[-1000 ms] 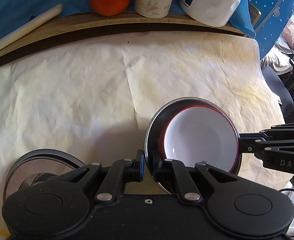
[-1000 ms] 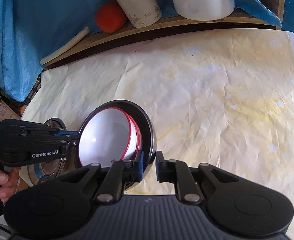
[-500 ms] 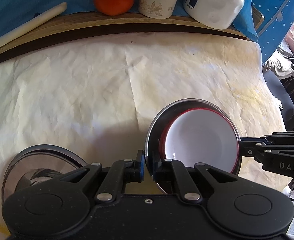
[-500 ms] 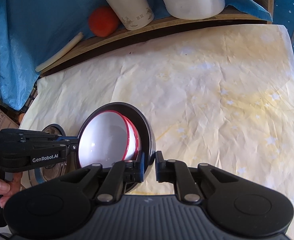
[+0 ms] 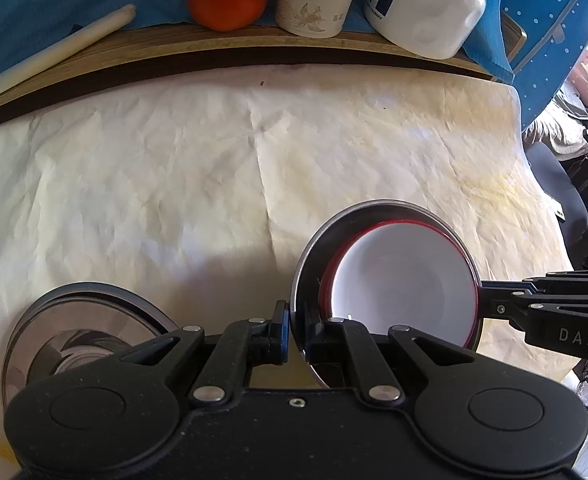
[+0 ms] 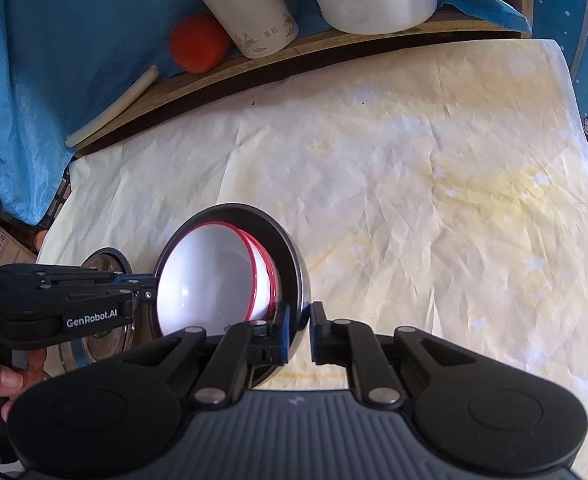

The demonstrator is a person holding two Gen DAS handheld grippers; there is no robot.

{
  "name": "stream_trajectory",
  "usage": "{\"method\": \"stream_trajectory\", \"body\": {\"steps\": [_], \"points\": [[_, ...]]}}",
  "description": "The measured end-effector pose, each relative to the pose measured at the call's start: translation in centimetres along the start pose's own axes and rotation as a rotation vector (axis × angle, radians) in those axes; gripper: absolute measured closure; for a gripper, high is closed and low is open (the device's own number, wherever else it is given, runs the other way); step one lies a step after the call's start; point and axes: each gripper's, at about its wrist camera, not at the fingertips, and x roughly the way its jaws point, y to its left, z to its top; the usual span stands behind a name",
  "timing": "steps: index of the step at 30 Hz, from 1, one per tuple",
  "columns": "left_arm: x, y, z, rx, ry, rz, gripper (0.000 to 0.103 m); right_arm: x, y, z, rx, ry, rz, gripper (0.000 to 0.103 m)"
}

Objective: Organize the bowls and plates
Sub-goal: 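Lift the plate-and-bowl stack with both grippers and carry it over the large steel dish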

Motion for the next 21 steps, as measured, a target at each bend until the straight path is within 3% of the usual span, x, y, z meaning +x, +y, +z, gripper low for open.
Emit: {"method": "stream_trajectory", "body": {"steps": [21], "points": [[-1.5, 0.6, -0.8, -0.022, -0.03, 0.0, 0.098, -0.9, 1.4, -0.4, -0.022, -0.012, 0.003, 0.093]]}}
